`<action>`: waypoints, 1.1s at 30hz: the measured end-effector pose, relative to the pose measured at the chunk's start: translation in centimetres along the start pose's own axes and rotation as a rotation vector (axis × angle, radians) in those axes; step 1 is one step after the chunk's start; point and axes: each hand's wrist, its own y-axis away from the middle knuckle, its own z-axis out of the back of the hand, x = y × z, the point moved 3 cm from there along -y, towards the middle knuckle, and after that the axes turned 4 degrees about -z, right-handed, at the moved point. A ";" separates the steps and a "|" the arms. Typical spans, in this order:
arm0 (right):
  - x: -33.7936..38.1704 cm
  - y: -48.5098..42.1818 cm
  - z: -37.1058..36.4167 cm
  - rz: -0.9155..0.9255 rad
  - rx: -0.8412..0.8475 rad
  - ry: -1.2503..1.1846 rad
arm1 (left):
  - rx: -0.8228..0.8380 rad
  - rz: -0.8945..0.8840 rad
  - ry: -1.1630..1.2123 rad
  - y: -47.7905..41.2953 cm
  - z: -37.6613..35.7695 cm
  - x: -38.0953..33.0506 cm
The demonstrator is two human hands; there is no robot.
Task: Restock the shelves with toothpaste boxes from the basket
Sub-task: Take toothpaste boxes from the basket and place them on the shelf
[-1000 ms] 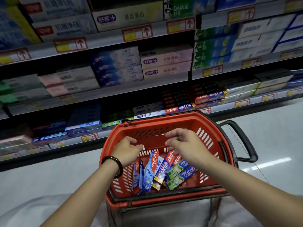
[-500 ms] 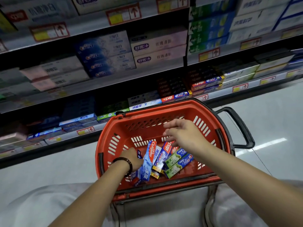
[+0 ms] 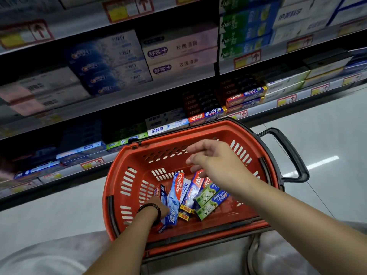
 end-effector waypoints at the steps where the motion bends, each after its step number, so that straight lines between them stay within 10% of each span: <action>1: 0.1 0.0 0.0 0.004 0.005 -0.001 | -0.005 0.009 0.001 -0.2 -0.4 0.1; 33: -1.0 -2.3 -0.7 -0.023 0.008 0.129 | -0.076 0.089 0.249 3.0 1.9 0.8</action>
